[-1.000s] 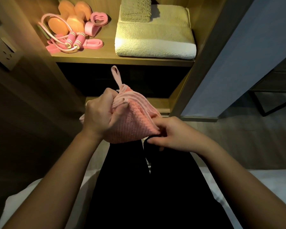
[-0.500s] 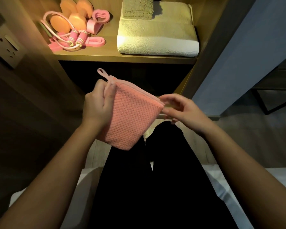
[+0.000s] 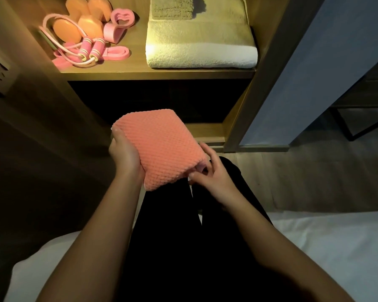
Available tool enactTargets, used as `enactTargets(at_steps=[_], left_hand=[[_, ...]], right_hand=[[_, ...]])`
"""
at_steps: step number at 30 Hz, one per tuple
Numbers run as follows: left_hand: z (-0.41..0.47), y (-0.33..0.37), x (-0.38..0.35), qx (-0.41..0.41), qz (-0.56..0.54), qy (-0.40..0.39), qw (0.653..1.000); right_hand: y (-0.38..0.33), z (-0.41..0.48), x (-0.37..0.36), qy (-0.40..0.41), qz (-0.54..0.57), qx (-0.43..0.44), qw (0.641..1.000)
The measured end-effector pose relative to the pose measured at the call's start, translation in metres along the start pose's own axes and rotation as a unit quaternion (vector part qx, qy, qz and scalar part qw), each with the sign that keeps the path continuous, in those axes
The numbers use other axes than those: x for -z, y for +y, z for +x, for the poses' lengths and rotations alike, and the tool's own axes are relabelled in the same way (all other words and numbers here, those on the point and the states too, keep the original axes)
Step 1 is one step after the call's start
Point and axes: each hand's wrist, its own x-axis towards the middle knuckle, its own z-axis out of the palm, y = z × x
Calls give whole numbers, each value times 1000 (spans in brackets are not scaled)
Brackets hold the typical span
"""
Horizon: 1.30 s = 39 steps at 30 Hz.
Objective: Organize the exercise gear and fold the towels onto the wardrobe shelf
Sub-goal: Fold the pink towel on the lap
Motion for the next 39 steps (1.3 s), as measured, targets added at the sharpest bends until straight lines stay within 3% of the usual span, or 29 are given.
enactTargets(at_steps=[7, 9, 13, 18, 22, 24, 28, 30, 34, 36, 39], left_hand=[[-2, -10, -4, 12, -9, 10, 1000], [3, -10, 2, -6, -1, 32, 999], [11, -8, 9, -3, 8, 54, 998], [8, -13, 8, 25, 43, 26, 998], [-2, -17, 4, 23, 59, 0, 998], [-8, -18, 1, 25, 55, -17, 998], [-13, -17, -1, 8, 41, 13, 999], [-13, -17, 1, -1, 47, 20, 999], [-8, -9, 8, -41, 107, -30, 993], [-8, -5, 5, -75, 147, -59, 985], [-16, -4, -7, -112, 183, -102, 971]], right_hand=[[-7, 18, -29, 245, -12, 33, 969], [-10, 19, -20, 266, -26, 49, 962], [-10, 16, -6, 223, -40, 51, 973], [-5, 6, 4, 150, -8, -3, 989], [-4, 0, 7, 118, -3, 6, 993], [-4, -1, 3, 131, 47, 13, 990], [-4, -1, 2, 208, 27, 28, 977], [-5, -4, 11, 154, 50, 12, 987], [-9, -18, 41, -120, 89, -81, 985], [-11, -20, 46, -141, 74, -131, 979], [-23, -11, 32, -67, -12, -168, 983]])
